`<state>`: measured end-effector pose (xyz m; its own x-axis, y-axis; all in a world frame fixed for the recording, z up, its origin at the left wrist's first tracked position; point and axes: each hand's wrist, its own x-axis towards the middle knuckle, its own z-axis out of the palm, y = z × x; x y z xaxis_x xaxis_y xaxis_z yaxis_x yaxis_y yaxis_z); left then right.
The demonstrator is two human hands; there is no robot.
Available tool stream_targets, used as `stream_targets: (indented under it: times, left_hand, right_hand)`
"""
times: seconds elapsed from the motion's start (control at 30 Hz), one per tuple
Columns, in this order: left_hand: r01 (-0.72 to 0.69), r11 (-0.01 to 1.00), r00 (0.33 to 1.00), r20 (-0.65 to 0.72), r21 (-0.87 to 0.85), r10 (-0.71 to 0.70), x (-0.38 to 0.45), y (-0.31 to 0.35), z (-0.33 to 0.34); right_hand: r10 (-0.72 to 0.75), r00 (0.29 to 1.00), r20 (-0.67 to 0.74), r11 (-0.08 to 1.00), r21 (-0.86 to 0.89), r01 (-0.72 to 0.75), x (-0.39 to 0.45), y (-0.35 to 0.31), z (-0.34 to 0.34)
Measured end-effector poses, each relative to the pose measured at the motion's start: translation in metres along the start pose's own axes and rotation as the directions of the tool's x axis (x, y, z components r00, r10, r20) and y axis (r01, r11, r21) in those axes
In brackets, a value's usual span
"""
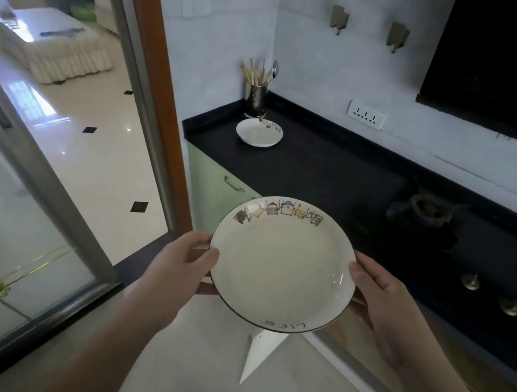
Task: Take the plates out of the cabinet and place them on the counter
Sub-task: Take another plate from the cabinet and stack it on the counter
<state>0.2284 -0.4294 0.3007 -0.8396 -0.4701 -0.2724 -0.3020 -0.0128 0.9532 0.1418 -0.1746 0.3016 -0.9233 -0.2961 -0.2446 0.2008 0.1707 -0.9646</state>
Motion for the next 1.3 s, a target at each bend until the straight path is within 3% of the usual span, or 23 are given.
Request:
stream_targets:
  times: [0.63, 0.9, 1.07, 1.3]
  left_hand:
    - [0.073, 0.997, 0.995, 0.072, 0.010, -0.073, 0.184, 0.050, -0.018]
    - [0.030, 0.999, 0.979, 0.203, 0.011, -0.031, 0.272, 0.064, -0.037]
    - [-0.016, 1.000, 0.927, 0.375, 0.007, 0.013, 0.326, 0.075, -0.060]
    - [-0.080, 0.997, 0.863, 0.501, 0.019, 0.060, 0.379, 0.095, -0.071]
  right_hand:
    - [0.015, 0.998, -0.059, 0.997, 0.079, -0.010, 0.168, -0.049, 0.048]
    - [0.013, 0.966, -0.258, 0.991, 0.133, 0.022, 0.212, -0.059, 0.093]
    - [0.025, 0.917, -0.397, 0.986, 0.164, 0.044, 0.236, -0.065, 0.129]
    - [0.039, 0.871, -0.490, 0.984, 0.168, 0.051, 0.250, -0.076, 0.158]
